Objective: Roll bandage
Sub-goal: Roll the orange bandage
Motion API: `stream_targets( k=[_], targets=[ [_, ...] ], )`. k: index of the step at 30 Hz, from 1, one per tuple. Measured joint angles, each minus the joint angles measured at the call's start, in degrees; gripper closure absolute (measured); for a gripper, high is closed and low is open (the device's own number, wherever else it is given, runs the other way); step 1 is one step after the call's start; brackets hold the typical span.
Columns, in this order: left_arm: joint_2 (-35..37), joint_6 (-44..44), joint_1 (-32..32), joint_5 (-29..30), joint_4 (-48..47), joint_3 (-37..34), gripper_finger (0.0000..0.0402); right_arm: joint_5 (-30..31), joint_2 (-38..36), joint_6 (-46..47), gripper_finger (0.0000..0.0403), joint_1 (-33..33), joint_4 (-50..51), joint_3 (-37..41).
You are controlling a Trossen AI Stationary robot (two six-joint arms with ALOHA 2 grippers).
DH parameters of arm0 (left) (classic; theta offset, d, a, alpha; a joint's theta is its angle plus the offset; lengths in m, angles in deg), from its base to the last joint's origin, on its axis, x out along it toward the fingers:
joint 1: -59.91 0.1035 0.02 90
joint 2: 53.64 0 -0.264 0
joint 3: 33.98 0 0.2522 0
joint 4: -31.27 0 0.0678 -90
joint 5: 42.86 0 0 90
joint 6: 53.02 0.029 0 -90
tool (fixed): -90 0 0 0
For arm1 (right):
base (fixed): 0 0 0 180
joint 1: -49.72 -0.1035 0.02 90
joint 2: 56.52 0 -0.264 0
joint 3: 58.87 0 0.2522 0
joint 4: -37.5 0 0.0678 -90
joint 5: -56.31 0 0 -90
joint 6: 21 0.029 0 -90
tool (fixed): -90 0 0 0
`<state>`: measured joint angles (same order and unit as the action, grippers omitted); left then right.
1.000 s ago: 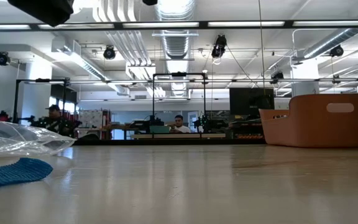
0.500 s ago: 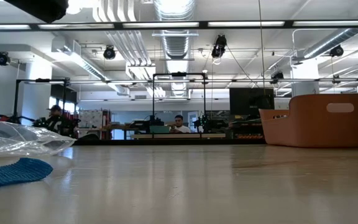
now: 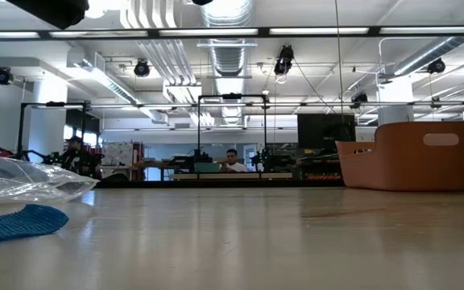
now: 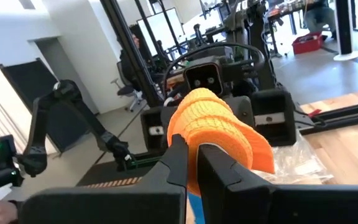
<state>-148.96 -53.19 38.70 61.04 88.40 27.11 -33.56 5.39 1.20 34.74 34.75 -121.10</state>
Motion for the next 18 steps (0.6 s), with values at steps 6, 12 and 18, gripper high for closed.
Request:
stream_targets(
  k=[6, 12, 18],
  targets=[
    [0.49, -13.25, 0.53, -0.22, 0.02, 0.0, 0.0148, 0.19, 0.0, -3.99, 0.0394, 0.0, 0.41, 0.0],
    [0.49, -17.26, 0.92, 0.08, -0.11, 0.48, 0.0124, 1.11, -0.09, -9.42, 0.0394, 0.0, 2.64, -0.03],
    [0.49, -16.9, 1.17, 3.47, -1.17, 0.48, 0.0211, 1.25, -0.11, -12.7, 0.0394, 0.0, 3.85, -0.04]
  ],
)
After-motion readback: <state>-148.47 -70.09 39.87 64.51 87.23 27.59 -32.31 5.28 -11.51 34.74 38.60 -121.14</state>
